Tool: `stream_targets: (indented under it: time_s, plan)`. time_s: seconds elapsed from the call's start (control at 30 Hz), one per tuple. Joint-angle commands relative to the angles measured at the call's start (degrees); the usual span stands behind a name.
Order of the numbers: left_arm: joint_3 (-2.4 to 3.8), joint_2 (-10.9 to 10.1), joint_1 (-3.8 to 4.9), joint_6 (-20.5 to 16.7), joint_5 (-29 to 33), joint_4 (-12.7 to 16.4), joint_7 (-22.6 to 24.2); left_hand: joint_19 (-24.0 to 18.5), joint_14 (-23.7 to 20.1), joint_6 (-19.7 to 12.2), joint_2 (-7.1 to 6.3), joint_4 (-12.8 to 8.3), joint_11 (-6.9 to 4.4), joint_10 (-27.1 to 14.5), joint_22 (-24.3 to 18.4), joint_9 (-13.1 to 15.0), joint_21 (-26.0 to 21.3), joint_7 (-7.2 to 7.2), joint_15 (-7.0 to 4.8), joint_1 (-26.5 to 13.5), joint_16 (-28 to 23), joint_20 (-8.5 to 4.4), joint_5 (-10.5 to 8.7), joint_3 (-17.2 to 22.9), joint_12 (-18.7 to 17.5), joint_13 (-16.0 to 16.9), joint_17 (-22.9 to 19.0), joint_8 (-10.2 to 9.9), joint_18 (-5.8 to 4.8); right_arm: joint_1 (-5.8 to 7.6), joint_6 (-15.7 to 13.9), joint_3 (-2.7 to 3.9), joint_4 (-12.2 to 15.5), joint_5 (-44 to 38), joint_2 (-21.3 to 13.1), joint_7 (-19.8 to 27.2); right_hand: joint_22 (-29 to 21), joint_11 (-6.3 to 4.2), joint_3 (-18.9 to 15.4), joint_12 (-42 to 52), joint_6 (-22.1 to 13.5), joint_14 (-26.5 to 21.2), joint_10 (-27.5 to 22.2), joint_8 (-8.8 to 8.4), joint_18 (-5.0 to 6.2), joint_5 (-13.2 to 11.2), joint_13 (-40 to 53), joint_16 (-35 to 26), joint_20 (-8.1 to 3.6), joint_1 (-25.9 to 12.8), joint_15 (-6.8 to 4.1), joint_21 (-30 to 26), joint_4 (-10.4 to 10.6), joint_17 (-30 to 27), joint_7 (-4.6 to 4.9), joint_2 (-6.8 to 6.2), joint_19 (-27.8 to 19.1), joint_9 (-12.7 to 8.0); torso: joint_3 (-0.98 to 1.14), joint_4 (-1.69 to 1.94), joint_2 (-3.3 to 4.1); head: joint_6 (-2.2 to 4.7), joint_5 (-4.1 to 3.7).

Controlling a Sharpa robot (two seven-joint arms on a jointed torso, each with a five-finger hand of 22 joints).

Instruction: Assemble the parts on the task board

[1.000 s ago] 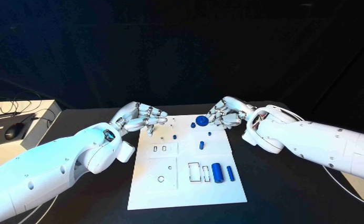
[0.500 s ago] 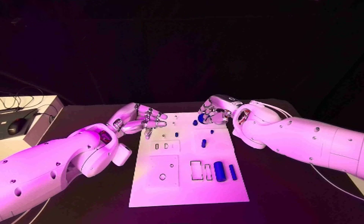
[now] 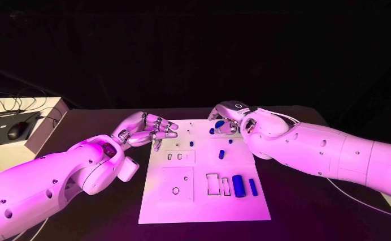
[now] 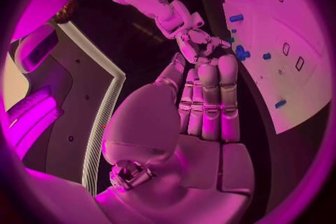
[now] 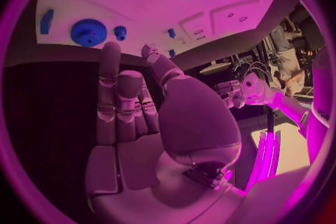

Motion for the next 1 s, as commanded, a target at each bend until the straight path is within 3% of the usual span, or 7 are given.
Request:
stream_targets:
  time_s: [0.03, 0.27, 0.3, 0.33, 0.67, 1.0]
  plan:
    - [0.2, -0.11, -0.03, -0.45, -0.16, 0.46, 0.26, -0.26, 0.06, -0.46, -0.06, 0.19, 0.18, 0.38, 0.03, -0.1, -0.31, 0.11, 0.31, -0.42, -0.37, -0.05, -0.05, 0.3, -0.58, -0.6, -0.12, 0.25, 1.8, 0.08, 0.94, -0.03, -0.52, -4.29, 0.3, -1.5, -0.01, 0.07, -0.39, 0.15, -0.19, -0.15, -0.84, -0.18, 1.09, -0.36, 0.02, 0.47, 0.07, 1.3, 0.2, -1.19, 1.3, -0.39, -0.06, -0.22, 0.87, -0.03, -0.11, 0.5, 0.79, 0.03, -0.11]
    - [0.47, -0.19, -0.02, -0.63, 0.05, 0.83, 0.26, -0.1, 0.26, -0.62, -0.09, 0.32, 0.46, 0.7, -0.04, -0.1, -0.96, 0.26, 0.45, -0.51, -1.15, 0.09, -0.04, 0.29, -2.15, -2.75, -0.59, 0.26, 1.86, 0.11, 2.08, -0.09, -1.99, -5.32, 1.01, -1.64, 0.69, -0.88, -0.44, 0.15, -0.04, 0.01, -1.76, -0.16, -0.3, -0.86, 0.02, 0.18, -1.29, 1.59, -1.56, -2.84, 2.64, -1.04, -0.34, -0.69, 1.49, -0.14, -0.11, 0.77, 1.39, 0.34, -0.25]
    - [0.52, -0.21, -0.02, -0.68, 0.07, 0.92, 0.27, -0.09, 0.27, -0.63, -0.08, 0.33, 0.47, 0.73, -0.04, -0.1, -0.98, 0.28, 0.46, -0.5, -1.17, 0.1, -0.04, 0.29, -2.2, -2.83, -0.61, 0.26, 1.86, 0.11, 2.27, -0.09, -2.29, -5.48, 1.18, -1.69, 1.02, -1.08, -0.5, -0.04, -0.1, 0.2, -1.48, -0.08, -1.1, -1.03, -0.03, 0.01, -2.03, 1.74, -1.97, -3.58, 3.05, -1.13, -0.33, -0.7, 1.91, -0.13, -0.09, 0.79, 1.51, 0.33, -0.26]
    - [0.56, -0.22, -0.02, -0.71, 0.08, 0.99, 0.28, -0.04, 0.29, -0.66, -0.07, 0.34, 0.5, 0.82, -0.04, -0.1, -1.06, 0.31, 0.47, -0.49, -1.26, 0.11, -0.04, 0.3, -2.34, -3.09, -0.67, 0.26, 1.87, 0.11, 2.39, -0.1, -2.47, -5.56, 1.27, -1.71, 1.06, -1.1, -0.51, -0.07, -0.1, 0.22, -1.44, -0.07, -1.2, -1.04, -0.04, -0.02, -2.11, 1.76, -2.01, -3.67, 3.1, -1.14, -0.33, -0.7, 1.96, -0.12, -0.08, 0.8, 1.62, 0.31, -0.24]
    - [1.24, -0.33, -0.02, -0.96, 0.25, 1.82, 0.38, 0.18, 0.33, -0.96, -0.19, 0.51, 0.65, 1.11, 0.06, -0.1, -1.76, 0.53, 0.58, -0.5, -1.66, 0.2, -0.05, 0.21, -2.85, -4.56, -0.92, 0.22, 1.89, 0.11, 1.8, -0.15, -4.31, -5.73, 2.14, -1.41, 3.31, -1.35, -0.2, 0.08, -0.22, 0.26, 1.74, -0.17, -0.89, -1.01, -0.05, 0.46, -2.0, 1.67, -1.86, -4.82, 1.85, -0.71, -0.34, 0.43, 2.38, -0.17, -0.03, 1.08, 2.47, 0.73, -0.38]
    - [1.65, -0.63, -0.02, -0.94, 0.49, 2.6, 0.24, 0.21, 0.33, -0.98, -0.16, 0.62, 0.69, 1.11, 0.11, -0.1, -1.92, 0.56, 0.58, -0.58, -1.74, 0.21, -0.05, 0.18, -2.89, -4.76, -0.98, 0.24, 1.89, 0.1, 1.6, -0.16, -6.0, -5.7, 2.97, -1.05, 7.53, -1.55, 3.7, -0.04, 0.02, 0.06, 4.78, -0.22, -0.37, -1.55, -0.06, 1.03, -1.89, -0.17, -1.64, -4.13, -1.77, -0.63, -0.34, 2.01, 1.2, -0.18, -0.13, 1.58, 3.14, 0.8, -0.61]
